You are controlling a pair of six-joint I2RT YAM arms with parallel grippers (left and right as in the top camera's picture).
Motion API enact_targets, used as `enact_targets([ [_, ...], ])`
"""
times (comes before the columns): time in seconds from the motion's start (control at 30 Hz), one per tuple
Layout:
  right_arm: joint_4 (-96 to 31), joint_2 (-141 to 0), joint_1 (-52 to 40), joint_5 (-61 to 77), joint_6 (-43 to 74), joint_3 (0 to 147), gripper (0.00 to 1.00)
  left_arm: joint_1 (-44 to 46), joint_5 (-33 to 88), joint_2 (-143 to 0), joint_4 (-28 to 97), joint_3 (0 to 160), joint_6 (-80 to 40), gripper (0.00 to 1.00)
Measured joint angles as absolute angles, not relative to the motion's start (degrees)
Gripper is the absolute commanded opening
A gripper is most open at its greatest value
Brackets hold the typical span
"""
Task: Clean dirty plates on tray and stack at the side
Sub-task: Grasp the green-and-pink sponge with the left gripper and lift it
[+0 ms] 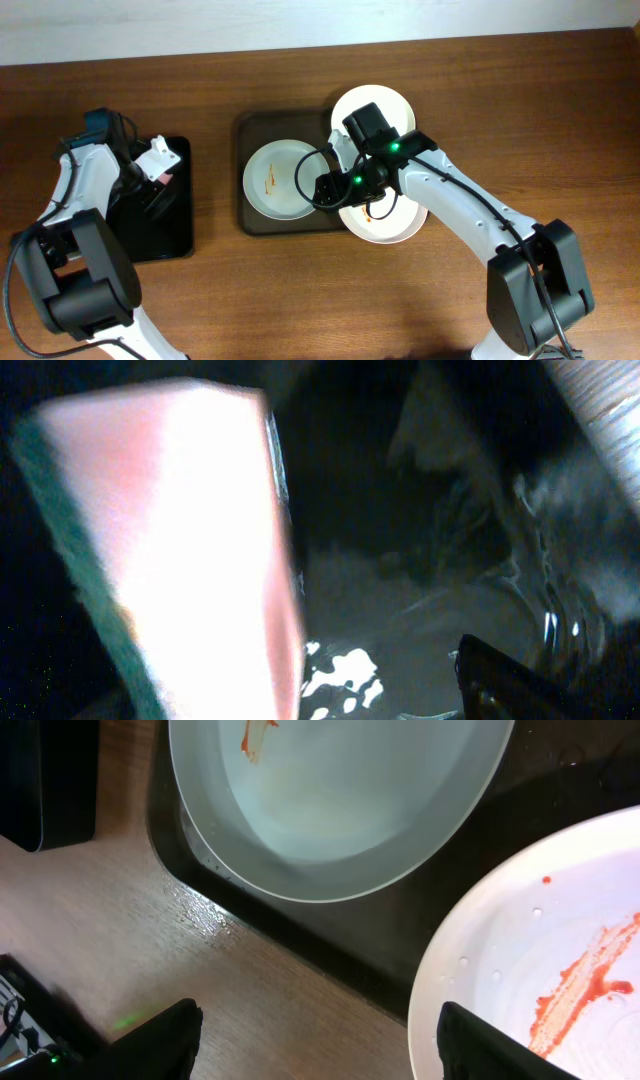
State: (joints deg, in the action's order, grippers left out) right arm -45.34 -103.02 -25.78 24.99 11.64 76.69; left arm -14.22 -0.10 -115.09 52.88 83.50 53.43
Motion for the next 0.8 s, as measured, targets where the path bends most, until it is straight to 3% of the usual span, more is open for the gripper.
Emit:
enact_targets([
  [0.13,-45.4,-103.0,-25.8,25.0,11.6,76.7,0.76,-14.2,9.5,-115.1,56.3,83.7,45.7,0.75],
  [0.3,-45.4,-103.0,-25.8,25.0,11.6,76.7,0.76,-13.8,8.4,-115.1,59.0,83.7,39.1,0.82],
  [0.33,-45.4,-103.0,-25.8,25.0,11.6,76.7,0.76,-13.8,7.6,-115.1,59.1,83.9,37.2,0.76],
  [0.4,-45.4,-103.0,-25.8,25.0,11.6,76.7,0.76,-13.8,6.8,-115.1,59.1,85.0,33.8,0.51],
  [0.43,-45.4,-103.0,-25.8,25.0,11.6,76.7,0.76,-13.8,7.3,-115.1,58.7,85.3,33.1,0.46],
  [0.47,-45.4,-103.0,-25.8,25.0,11.6,76.7,0.76,-13.8,9.0,-115.1,57.8,85.4,32.3,0.32],
  [0.53,-45.4,-103.0,-25.8,25.0,11.7,76.7,0.76,-13.8,11.4,-115.1,56.5,85.4,30.5,0.15],
  [0.67,-45.4,-103.0,-25.8,25.0,11.7,76.7,0.76,-13.3,12.7,-115.1,54.6,85.4,26.4,0.16],
  [0.73,-45.4,-103.0,-25.8,25.0,11.6,76.7,0.76,-11.6,12.0,-115.1,54.4,85.4,25.6,0.02],
  [0.77,-45.4,-103.0,-25.8,25.0,11.7,76.7,0.76,-10.8,10.5,-115.1,54.5,85.4,25.4,0.04],
  [0.8,-45.4,-103.0,-25.8,25.0,11.7,76.7,0.76,-10.0,8.1,-115.1,55.5,85.9,25.2,0.22],
])
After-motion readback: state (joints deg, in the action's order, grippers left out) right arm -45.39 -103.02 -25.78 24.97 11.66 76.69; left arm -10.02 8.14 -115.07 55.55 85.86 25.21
